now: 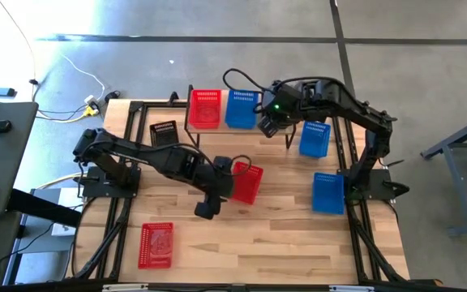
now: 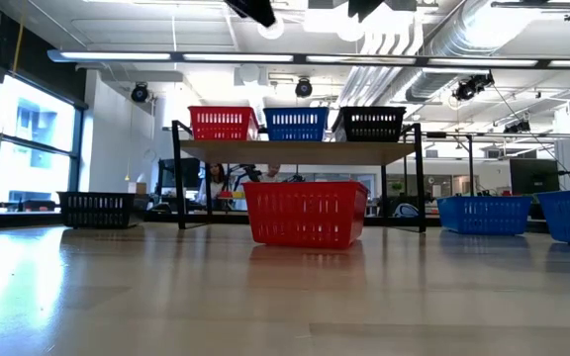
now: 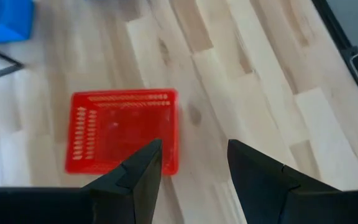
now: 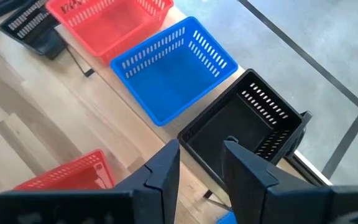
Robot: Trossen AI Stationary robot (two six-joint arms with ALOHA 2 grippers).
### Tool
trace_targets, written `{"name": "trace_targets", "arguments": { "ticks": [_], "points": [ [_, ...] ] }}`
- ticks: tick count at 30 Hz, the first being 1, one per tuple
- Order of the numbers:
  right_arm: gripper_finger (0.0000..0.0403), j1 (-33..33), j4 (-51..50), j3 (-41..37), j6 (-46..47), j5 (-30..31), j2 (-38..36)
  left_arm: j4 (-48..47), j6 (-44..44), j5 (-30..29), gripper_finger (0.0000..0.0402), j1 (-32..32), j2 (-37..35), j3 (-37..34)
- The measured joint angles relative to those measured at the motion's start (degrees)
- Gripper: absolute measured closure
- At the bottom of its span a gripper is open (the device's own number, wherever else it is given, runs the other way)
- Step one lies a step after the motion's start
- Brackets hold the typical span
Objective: Stack baskets on shelf by color
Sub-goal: Stack the top red basket on top of the red basket on the shelf
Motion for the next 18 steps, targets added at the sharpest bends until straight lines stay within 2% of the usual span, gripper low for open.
{"name": "trace_targets", "arguments": {
  "ticks": [18],
  "points": [
    [0.0297, 1.85, 0.00, -0.02, -0.02, -0.66, 0.00, 2.96, 3.87, 3.06, 0.0249, 0.67, 11.07, -0.16]
  ]
}}
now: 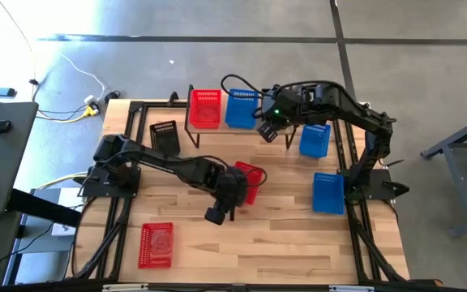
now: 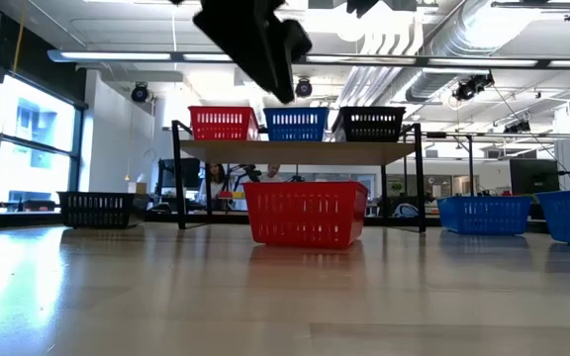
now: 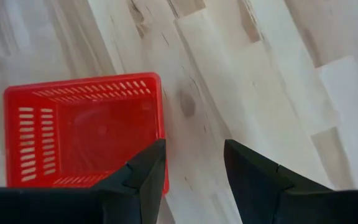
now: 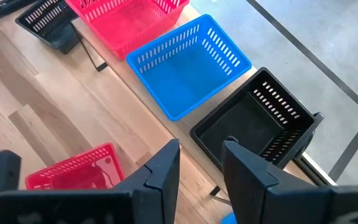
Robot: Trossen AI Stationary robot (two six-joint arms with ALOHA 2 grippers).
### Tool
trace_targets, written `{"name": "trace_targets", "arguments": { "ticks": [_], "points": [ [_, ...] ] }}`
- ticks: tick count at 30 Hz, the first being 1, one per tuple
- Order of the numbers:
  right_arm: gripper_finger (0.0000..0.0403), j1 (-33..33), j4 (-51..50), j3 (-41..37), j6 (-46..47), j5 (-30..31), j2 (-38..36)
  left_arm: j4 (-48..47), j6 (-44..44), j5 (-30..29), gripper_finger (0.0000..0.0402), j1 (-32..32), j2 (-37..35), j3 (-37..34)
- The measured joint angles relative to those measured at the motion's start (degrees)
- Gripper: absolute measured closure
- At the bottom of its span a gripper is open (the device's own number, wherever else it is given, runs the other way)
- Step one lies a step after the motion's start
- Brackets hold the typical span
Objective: Stack baskets on shelf by color
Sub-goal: Stack the top red basket on top of the red basket on the shelf
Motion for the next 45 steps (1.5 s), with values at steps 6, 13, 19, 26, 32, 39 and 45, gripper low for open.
{"name": "trace_targets", "arguments": {
  "ticks": [6, 13, 19, 26, 32, 39, 45],
  "points": [
    [0.0297, 0.00, 0.00, 0.00, 0.00, -0.01, 0.00, 1.22, 0.24, -0.81, 0.0249, 0.21, 3.74, 0.00],
    [0.0297, 0.00, 0.00, 0.00, -0.12, -0.20, 0.00, 1.55, 0.24, -3.63, 0.0249, 0.94, 6.94, 0.01],
    [0.0297, 0.00, 0.00, 0.00, -0.24, -0.39, 0.00, 1.37, 0.26, -7.09, 0.0249, 1.89, 9.39, 0.00],
    [0.0297, 0.00, 0.00, 0.00, -0.46, -0.52, 0.00, 0.73, 1.13, -5.98, 0.0249, 2.23, 10.47, -0.10],
    [0.0297, 0.00, 0.01, -0.01, -0.46, -0.50, 0.00, 1.05, 1.12, -5.97, 0.0256, 2.23, 12.59, -0.06],
    [0.0297, 0.00, 0.00, -0.04, -0.46, -0.02, -0.01, -0.62, 1.12, -5.95, 0.0334, 2.23, 12.56, -0.02],
    [0.0297, 0.00, 0.00, -0.04, -0.46, 0.00, 0.00, -3.24, 0.83, -6.19, 0.0390, 2.17, 12.48, -0.02]
  ]
}}
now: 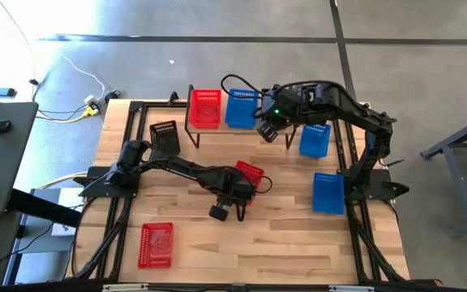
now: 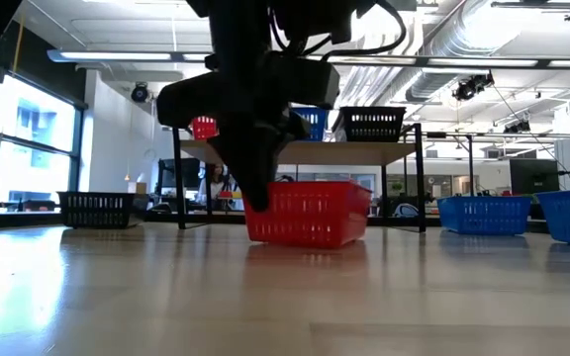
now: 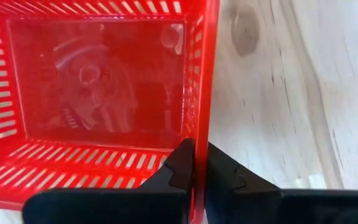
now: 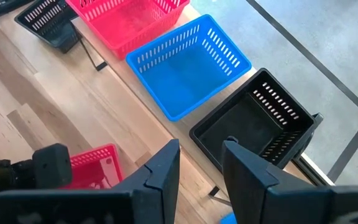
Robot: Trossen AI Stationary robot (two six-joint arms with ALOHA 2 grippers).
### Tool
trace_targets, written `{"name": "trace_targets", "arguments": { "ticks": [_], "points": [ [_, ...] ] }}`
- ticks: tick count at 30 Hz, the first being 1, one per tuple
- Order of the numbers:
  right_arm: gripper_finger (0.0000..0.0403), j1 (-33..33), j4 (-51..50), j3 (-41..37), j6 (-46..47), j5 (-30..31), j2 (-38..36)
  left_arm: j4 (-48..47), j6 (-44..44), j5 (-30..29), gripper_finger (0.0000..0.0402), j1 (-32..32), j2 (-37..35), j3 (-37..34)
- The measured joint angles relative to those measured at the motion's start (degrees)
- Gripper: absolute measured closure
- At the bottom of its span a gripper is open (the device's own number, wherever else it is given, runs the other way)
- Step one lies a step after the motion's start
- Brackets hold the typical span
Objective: Stack baskets on shelf by color
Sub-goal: Stack the top red basket on top of the red basket on the shelf
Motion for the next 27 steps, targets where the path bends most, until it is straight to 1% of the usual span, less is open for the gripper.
{"name": "trace_targets", "arguments": {
  "ticks": [2, 5, 10, 18, 22, 25, 27],
  "points": [
    [0.0297, 0.00, 0.00, 0.00, 0.00, 0.00, 0.00, -0.58, -0.02, 0.14, 0.0388, -0.09, -0.01, 0.00],
    [0.0297, -0.06, 0.00, 0.00, 0.00, 0.00, -0.20, -1.33, -0.14, 0.31, 0.0397, -0.16, -1.29, 0.00],
    [0.0297, -1.01, -0.02, 0.00, -1.09, 0.33, -1.22, -2.25, -0.19, 0.91, 0.0398, -0.16, -5.62, 0.02],
    [0.0297, -2.83, 0.00, 0.02, -1.09, 3.07, -3.29, -4.52, -0.38, 0.80, 0.0400, -0.06, -16.22, 0.02],
    [0.0297, -4.10, -0.01, 0.02, -1.53, 3.06, -3.80, -5.52, -1.74, 0.31, 0.0400, -0.07, -22.14, 0.02],
    [0.0297, -5.09, -0.02, 0.02, -1.53, 3.06, -3.98, -7.14, -2.96, -1.40, 0.0401, -0.18, -26.39, 0.02],
    [0.0297, -5.82, 0.01, 0.02, -1.53, 3.06, -4.05, -8.77, -3.32, -4.07, 0.0401, -0.18, -29.22, 0.02]
  ]
}}
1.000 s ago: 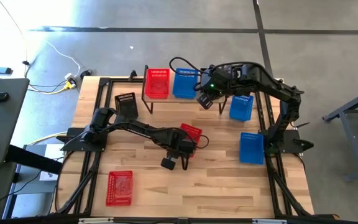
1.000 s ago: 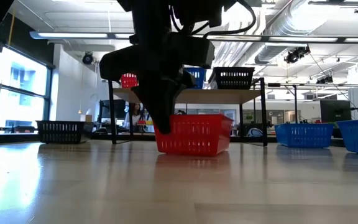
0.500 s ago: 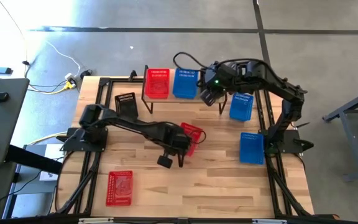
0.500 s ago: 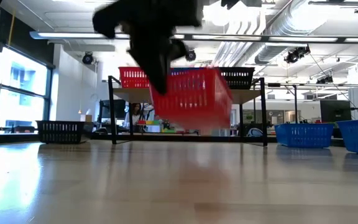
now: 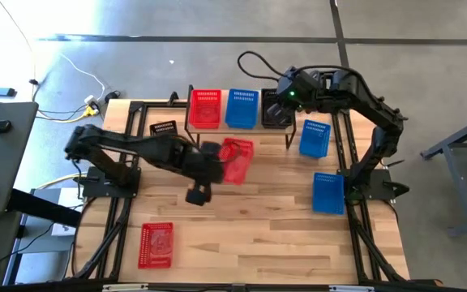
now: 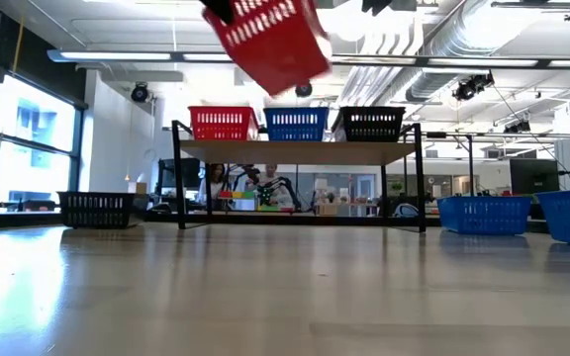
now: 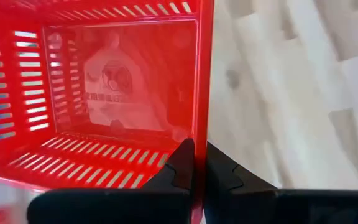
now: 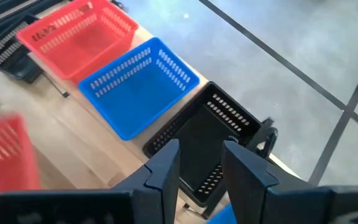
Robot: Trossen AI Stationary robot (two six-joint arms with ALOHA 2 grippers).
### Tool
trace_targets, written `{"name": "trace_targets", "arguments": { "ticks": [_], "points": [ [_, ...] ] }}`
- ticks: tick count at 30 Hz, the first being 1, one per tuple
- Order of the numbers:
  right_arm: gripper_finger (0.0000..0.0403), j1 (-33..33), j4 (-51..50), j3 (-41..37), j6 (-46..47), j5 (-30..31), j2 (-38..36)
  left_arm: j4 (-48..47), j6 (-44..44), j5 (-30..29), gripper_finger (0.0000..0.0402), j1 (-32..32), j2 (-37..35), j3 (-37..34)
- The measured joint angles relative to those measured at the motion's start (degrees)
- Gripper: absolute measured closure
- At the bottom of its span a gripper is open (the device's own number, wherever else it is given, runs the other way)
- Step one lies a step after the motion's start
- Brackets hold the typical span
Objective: Stack baskets on shelf by color
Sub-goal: Stack the top red basket on top of the red basket on the shelf
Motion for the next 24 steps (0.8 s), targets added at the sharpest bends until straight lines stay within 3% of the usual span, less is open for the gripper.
{"name": "trace_targets", "arguments": {
  "ticks": [5, 12, 20, 24],
  "points": [
    [0.0297, -1.35, 0.00, 0.00, 0.00, -0.17, -0.04, -4.47, 0.14, -8.60, 0.0401, 1.82, -4.91, 0.07],
    [0.0297, -1.76, 0.02, 0.00, 0.00, -0.23, -0.04, -10.66, 1.54, -14.37, 0.0401, 9.61, -7.84, 0.07],
    [0.0297, -1.76, 0.01, 0.00, 0.00, -0.61, -0.04, -11.31, 7.94, -14.42, 0.0401, 20.62, -7.43, 0.07],
    [0.0297, -1.76, 0.01, 0.00, 0.00, -0.68, -0.04, -11.21, 10.84, -11.65, 0.0401, 25.00, -6.87, 0.01]
  ]
}}
